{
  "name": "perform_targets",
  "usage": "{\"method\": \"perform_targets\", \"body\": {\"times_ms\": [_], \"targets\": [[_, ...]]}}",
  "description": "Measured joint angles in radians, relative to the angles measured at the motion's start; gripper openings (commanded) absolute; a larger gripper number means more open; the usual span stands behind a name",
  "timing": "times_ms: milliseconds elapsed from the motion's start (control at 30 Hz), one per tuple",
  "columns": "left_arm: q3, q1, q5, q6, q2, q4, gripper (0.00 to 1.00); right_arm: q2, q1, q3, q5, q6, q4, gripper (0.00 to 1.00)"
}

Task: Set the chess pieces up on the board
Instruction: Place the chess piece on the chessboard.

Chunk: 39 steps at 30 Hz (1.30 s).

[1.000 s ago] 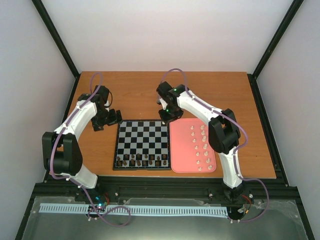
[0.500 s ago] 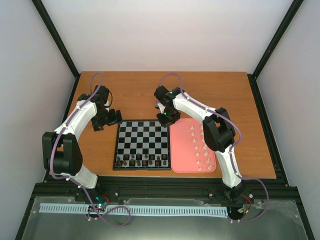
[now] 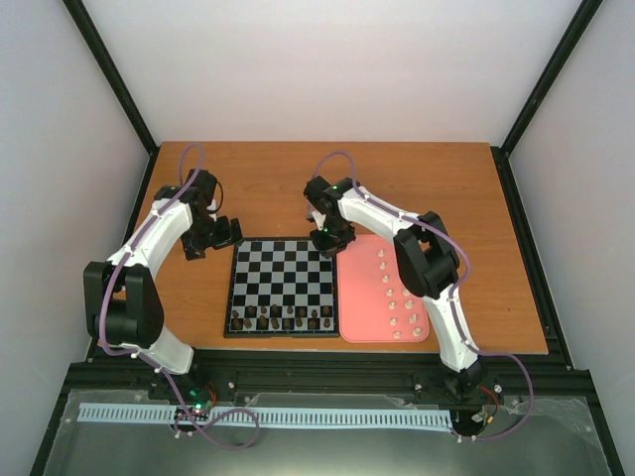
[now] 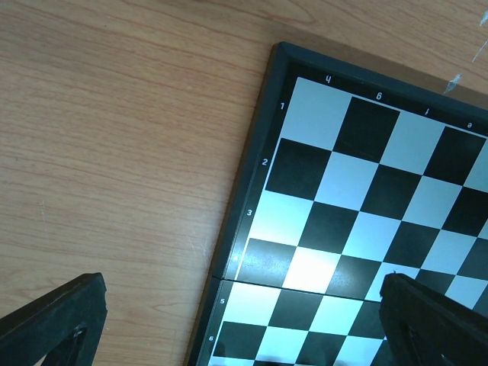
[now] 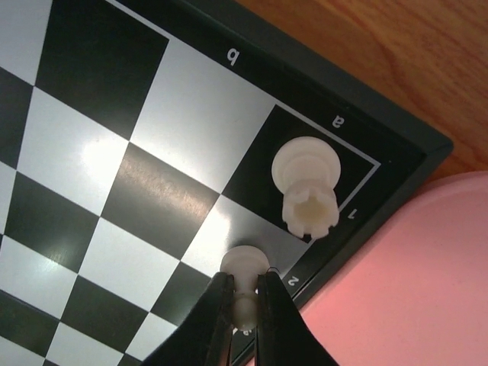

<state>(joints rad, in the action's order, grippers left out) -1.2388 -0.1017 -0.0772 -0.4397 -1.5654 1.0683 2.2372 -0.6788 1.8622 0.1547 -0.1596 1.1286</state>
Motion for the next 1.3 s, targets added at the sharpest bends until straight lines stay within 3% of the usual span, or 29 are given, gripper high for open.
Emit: {"method": "perform_targets", "body": {"times_ms": [767,1300], "targets": [[0.000,0.000,0.002,0.001,0.000,0.000,1.00,0.025,0.000,0.031,0.000,0.002,0.005,0.12],[0.000,0.000,0.002,0.001,-0.001,-0.003,1.00,0.021,-0.005,0.031,0.009,0.009,0.017,0.28]]}}
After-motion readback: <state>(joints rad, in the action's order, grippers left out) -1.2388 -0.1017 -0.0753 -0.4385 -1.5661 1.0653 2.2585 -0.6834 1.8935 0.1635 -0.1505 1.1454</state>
